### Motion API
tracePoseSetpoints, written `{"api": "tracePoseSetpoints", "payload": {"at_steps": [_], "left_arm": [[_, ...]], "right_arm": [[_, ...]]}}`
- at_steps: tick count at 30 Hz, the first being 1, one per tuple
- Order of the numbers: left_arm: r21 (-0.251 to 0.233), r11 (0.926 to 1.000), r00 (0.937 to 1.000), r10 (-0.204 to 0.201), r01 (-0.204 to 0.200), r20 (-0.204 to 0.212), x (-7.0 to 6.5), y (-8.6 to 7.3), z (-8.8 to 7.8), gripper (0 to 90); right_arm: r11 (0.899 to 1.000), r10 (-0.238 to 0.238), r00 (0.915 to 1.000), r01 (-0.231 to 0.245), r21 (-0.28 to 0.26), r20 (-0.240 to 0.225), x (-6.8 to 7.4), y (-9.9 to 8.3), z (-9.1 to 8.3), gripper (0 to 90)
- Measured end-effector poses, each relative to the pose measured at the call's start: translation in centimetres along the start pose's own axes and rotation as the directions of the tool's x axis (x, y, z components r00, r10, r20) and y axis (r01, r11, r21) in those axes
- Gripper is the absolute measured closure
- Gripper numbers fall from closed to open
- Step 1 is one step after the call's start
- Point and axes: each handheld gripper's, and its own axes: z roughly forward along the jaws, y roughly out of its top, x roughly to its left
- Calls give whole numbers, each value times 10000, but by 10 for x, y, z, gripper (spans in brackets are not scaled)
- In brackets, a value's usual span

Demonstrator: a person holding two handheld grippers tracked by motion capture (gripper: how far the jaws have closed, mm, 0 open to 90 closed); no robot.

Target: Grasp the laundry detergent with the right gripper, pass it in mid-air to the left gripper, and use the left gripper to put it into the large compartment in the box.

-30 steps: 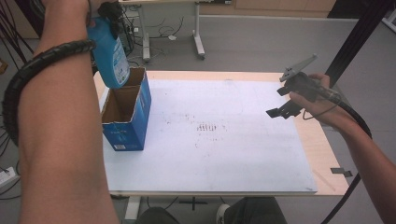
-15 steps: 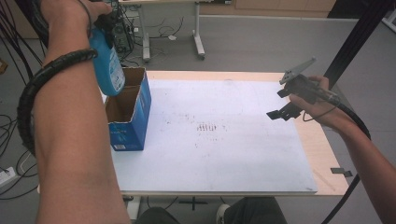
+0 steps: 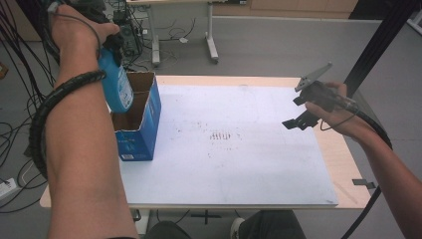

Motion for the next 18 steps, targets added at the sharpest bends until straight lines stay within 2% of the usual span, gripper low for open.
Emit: {"api": "tracePoseSetpoints", "payload": {"at_steps": [18], "left_arm": [[167, 9998, 9998, 103, -106, 153, 1, -4, 50, 358]], "right_arm": [[9995, -208, 9998, 210, 250, -80, 5, 5, 6, 46]]}}
